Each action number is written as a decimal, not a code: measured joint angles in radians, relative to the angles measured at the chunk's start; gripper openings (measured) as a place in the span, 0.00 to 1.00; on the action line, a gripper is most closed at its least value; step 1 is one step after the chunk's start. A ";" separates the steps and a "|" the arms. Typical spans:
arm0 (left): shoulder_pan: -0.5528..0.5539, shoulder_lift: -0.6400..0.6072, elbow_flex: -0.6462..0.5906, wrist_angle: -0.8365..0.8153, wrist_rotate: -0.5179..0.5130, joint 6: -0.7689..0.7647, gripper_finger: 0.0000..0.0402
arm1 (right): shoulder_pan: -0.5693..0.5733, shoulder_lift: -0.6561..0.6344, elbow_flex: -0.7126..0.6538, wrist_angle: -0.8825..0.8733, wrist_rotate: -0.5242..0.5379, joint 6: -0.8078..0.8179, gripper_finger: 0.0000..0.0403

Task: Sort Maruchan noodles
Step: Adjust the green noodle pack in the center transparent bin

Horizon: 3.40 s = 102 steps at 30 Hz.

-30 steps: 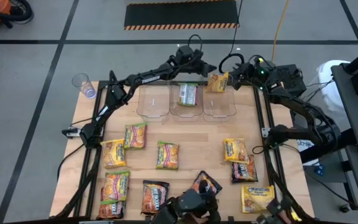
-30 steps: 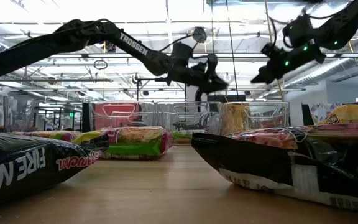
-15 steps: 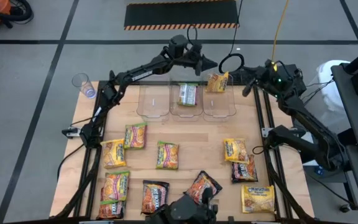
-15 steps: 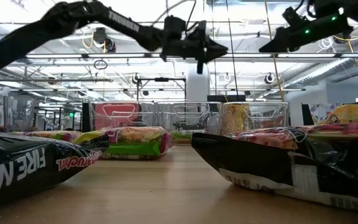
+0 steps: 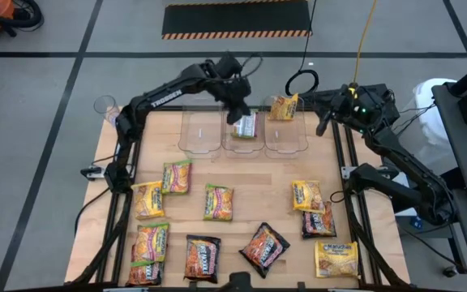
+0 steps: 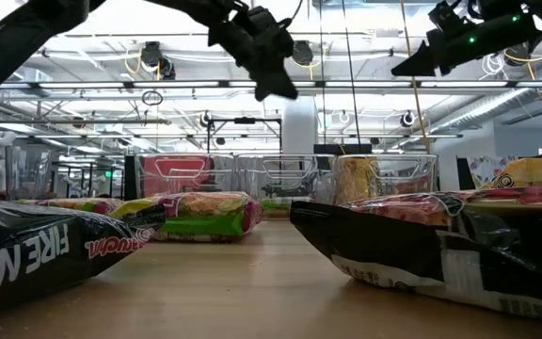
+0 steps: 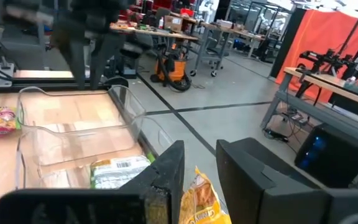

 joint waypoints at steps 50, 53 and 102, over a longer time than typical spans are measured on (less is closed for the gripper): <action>-0.098 0.016 -0.467 0.241 -0.459 0.277 0.17 | 0.002 0.000 0.000 0.019 0.001 -0.053 0.22; -0.097 0.016 -0.467 0.247 -0.461 0.274 0.17 | 0.002 0.000 0.000 0.019 0.001 -0.056 0.22; -0.046 0.028 -0.248 0.030 -0.361 0.180 0.17 | 0.002 0.000 0.000 0.024 0.006 -0.075 0.22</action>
